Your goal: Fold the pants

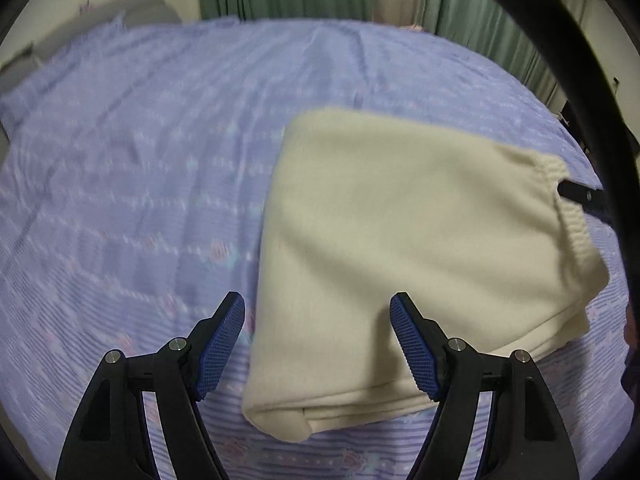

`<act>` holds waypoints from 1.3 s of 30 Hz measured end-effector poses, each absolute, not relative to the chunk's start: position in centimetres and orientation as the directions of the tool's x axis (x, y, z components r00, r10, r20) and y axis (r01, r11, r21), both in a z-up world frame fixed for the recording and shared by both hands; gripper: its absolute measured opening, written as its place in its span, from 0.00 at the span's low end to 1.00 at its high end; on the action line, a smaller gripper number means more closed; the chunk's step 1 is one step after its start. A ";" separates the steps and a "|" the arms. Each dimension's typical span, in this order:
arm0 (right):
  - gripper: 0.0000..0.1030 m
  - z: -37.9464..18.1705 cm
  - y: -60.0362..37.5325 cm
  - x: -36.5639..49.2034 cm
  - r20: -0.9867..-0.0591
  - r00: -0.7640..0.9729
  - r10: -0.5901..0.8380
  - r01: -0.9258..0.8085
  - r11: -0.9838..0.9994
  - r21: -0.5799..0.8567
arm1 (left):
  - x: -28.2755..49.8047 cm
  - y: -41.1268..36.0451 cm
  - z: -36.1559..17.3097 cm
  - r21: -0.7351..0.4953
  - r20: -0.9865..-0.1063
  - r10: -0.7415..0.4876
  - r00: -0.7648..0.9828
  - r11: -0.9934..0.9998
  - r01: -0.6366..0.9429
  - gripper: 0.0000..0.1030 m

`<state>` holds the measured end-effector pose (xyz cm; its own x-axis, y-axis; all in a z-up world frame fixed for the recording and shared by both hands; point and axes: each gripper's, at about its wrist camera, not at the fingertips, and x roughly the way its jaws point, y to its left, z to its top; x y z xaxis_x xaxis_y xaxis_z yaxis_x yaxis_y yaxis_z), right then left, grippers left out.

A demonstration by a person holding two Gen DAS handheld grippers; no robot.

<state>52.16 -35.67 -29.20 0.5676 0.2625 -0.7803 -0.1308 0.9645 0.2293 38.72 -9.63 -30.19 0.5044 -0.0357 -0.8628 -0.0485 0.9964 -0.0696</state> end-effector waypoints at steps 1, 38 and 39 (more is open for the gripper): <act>0.51 -29.5 -35.4 52.5 -0.782 0.564 0.266 -0.132 0.964 0.232 | 38.7 -9.5 -31.0 -0.088 -0.876 -0.055 0.479 0.995 -0.047 0.65; 0.10 -30.4 -39.5 46.0 -0.843 0.500 0.198 -0.022 0.976 0.216 | 35.4 -11.8 -28.1 -0.073 -0.865 -0.057 0.498 0.997 -0.013 0.66; 0.09 -30.5 -39.4 45.9 -0.848 0.498 0.182 -0.020 0.980 0.199 | 35.3 -11.8 -28.1 -0.080 -0.866 -0.061 0.497 0.997 -0.017 0.66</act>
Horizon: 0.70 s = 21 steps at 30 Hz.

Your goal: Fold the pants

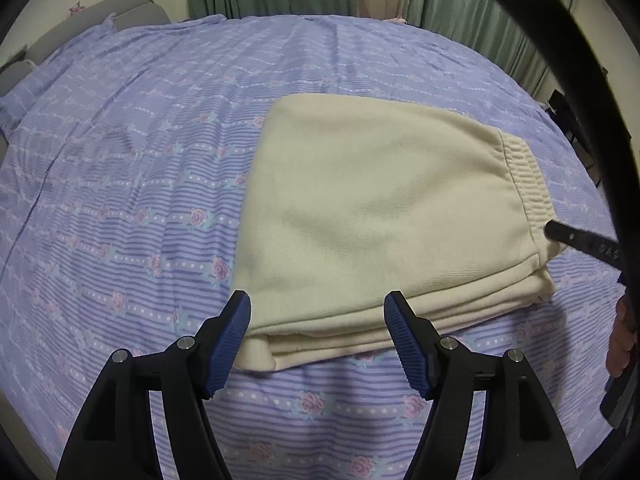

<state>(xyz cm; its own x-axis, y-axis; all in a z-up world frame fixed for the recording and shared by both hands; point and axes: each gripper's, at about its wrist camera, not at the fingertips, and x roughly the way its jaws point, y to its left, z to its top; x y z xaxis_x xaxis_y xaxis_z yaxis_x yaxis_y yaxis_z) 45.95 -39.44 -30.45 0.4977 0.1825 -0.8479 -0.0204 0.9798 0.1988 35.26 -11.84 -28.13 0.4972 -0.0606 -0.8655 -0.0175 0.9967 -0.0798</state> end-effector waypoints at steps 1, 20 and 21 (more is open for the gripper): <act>0.09 -30.7 -39.4 46.0 -0.857 0.490 0.158 -0.014 0.985 0.174 | 35.1 -11.8 -28.1 -0.083 -0.868 -0.060 0.493 0.996 -0.025 0.66; 0.93 -28.7 -40.3 39.4 -0.810 0.566 0.151 0.071 0.970 0.231 | 32.7 -11.0 -23.8 0.003 -0.797 0.020 0.604 1.000 -0.029 0.91; 0.93 -29.4 -40.5 39.5 -0.805 0.567 0.175 0.082 0.960 0.267 | 33.1 -11.0 -23.9 0.004 -0.800 0.015 0.599 1.000 -0.020 0.91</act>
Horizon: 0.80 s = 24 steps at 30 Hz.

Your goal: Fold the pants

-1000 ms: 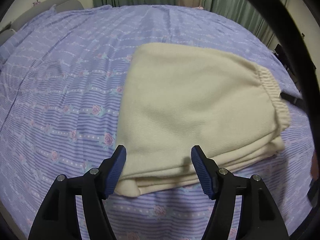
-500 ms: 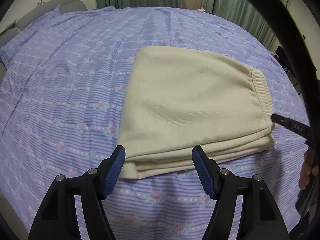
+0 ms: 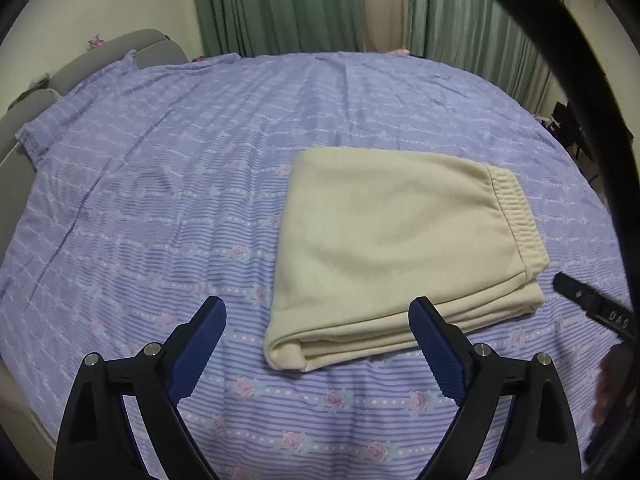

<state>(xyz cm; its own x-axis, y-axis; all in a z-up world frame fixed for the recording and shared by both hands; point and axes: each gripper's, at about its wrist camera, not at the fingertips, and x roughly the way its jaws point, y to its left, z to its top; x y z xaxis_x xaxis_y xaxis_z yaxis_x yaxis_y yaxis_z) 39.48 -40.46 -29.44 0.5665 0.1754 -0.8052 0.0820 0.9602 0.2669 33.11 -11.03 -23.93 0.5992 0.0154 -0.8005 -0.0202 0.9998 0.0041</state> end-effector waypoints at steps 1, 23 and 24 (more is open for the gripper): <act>0.93 -30.2 -40.6 39.5 -0.803 0.563 0.197 0.094 0.950 0.298 | 33.6 -11.2 -24.1 0.010 -0.803 0.013 0.596 1.000 -0.008 0.91; 1.00 -38.6 -42.6 44.3 -0.734 0.454 0.505 0.152 0.768 0.623 | 35.8 -14.7 -25.6 0.007 -0.812 -0.012 0.584 1.000 0.030 0.91; 1.00 -38.6 -42.4 44.5 -0.731 0.447 0.516 0.142 0.766 0.627 | 35.8 -14.5 -25.6 -0.003 -0.815 -0.013 0.580 1.000 0.019 0.91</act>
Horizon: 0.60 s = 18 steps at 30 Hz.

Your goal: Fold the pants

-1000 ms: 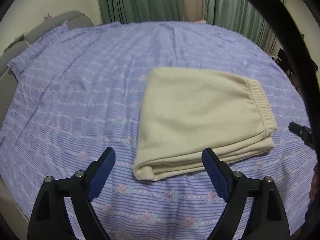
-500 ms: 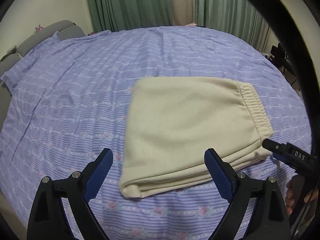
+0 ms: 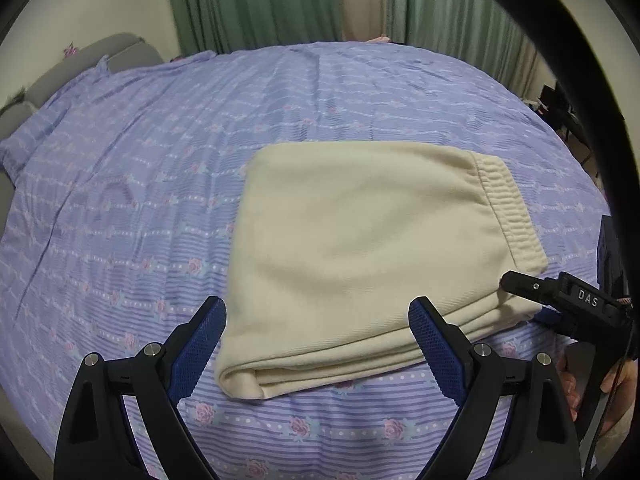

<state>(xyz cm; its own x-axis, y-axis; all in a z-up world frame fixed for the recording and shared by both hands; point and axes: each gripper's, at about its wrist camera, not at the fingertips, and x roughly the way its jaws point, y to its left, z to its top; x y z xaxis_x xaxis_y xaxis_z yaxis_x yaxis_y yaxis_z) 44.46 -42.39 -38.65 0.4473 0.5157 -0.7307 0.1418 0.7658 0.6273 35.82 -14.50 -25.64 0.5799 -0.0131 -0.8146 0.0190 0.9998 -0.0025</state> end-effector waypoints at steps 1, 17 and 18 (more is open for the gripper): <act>1.00 -38.7 -42.3 44.6 -0.721 0.437 0.538 0.133 0.754 0.644 | 35.8 -14.3 -25.7 -0.011 -0.816 -0.015 0.577 1.000 0.010 0.91; 0.80 -38.6 -40.4 48.7 -0.721 0.451 0.526 0.226 0.714 0.663 | 38.7 -9.8 -26.8 -0.038 -0.822 -0.035 0.568 0.999 0.006 0.91; 0.72 -38.4 -40.1 48.8 -0.750 0.440 0.494 0.240 0.740 0.629 | 39.0 -9.4 -26.8 -0.045 -0.823 -0.041 0.567 0.999 0.008 0.91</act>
<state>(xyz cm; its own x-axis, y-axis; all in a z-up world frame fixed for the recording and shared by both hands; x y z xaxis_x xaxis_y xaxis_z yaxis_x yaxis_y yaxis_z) 48.76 -40.11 -38.42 0.4399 0.4944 -0.7497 0.2401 0.7397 0.6286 39.04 -9.38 -26.83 0.5672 -0.0414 -0.8226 0.0080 0.9990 -0.0447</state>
